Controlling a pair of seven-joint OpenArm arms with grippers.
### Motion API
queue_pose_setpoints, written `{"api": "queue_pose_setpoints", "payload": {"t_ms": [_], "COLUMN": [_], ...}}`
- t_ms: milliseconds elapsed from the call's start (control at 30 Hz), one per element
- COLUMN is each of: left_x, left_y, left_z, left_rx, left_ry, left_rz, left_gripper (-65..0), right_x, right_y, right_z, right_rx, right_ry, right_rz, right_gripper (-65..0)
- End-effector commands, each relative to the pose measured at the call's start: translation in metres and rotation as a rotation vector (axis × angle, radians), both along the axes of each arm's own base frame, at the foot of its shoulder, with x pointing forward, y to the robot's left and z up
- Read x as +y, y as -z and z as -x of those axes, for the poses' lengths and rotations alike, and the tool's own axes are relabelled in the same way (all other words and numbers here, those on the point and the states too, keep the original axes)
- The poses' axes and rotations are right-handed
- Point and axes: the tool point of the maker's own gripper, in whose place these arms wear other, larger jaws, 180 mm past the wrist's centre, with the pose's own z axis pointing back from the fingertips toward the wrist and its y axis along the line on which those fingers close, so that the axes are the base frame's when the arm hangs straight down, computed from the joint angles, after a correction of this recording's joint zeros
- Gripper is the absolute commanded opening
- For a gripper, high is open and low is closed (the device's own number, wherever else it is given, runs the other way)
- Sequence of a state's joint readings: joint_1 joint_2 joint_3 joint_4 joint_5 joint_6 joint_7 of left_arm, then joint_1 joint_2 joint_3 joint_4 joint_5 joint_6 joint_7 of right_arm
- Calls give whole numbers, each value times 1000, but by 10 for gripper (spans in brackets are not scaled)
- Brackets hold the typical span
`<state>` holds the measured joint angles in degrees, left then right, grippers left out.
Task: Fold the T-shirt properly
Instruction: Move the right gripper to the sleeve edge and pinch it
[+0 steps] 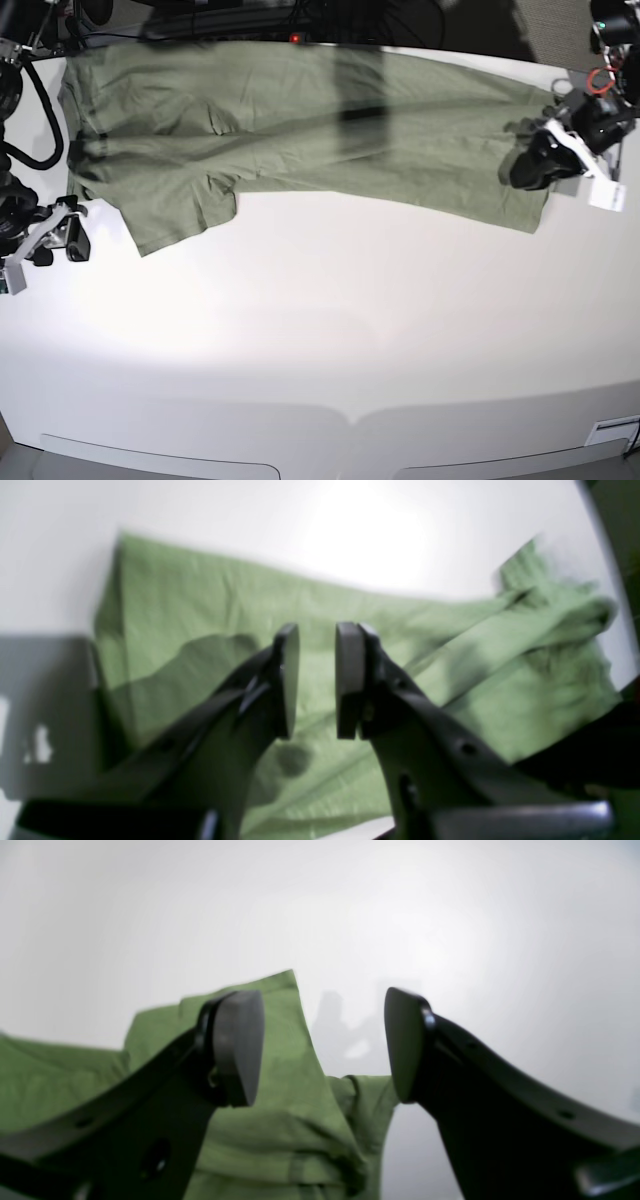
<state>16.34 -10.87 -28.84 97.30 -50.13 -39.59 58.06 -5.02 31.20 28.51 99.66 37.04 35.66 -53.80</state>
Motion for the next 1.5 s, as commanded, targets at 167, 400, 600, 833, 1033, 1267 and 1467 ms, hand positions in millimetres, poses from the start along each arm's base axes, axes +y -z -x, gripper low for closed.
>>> {"api": "queue_pose_setpoints", "payload": {"t_ms": [167,400,600,833,1033,1267,1467], "left_x": [-26,-24,-20,-18,10,38,41], "left_y": [23,71,115,125,113,77,71], "left_z": [15,55,62,7,-33,-49,-52], "left_rx": [86,270,400,383,328,248,230], "left_ry": [75,63,3,-22,-27,-72,-78], "left_rz": [4,30,93,104,15,137,150], "left_gripper": [-519,-519,-519,-519,-519,-519,-519], "right_x": [26,26,18,6,7,28,28], "right_y": [46,117,158,164,143,98,42], "right_z": [22,70,70,19,-30,-63,-90], "right_rx": [112,343,391,353,296,184,55], "right_ry": [-14,56,137,233,217,62,11], "right_rz": [3,-56,-169,-220,-212,-248,-194], "right_gripper": [-271,-271,-271,-271,-271,-272,-272]}}
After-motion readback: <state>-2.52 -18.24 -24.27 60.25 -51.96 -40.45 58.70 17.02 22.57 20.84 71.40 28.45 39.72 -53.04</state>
